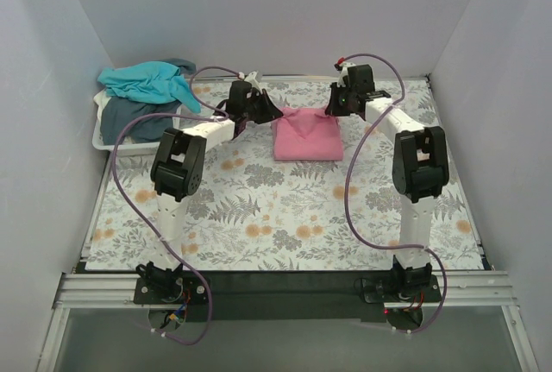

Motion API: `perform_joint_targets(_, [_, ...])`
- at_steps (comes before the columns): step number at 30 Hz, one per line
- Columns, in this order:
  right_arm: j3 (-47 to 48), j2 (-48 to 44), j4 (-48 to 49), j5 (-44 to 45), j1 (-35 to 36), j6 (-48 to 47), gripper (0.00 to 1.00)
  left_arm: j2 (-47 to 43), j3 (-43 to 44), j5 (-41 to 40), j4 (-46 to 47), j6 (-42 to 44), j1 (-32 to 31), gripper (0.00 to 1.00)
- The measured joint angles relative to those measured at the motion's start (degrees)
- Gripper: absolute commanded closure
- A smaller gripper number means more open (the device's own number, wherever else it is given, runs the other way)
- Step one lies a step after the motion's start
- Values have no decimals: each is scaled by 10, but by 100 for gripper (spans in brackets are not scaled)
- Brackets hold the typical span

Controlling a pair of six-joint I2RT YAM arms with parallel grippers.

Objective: Fold and stack the t-shirts
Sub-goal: Fold the tshirt

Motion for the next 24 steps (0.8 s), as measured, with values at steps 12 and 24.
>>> perform_joint_targets(12, [66,46,1,-12,-3,-3,2,5,-8,-47,6,-20,8,18])
perform_joint_targets(24, [-31,-64,7,-14,-27,-19,2,-76,-83,-92,19,-25,9,12])
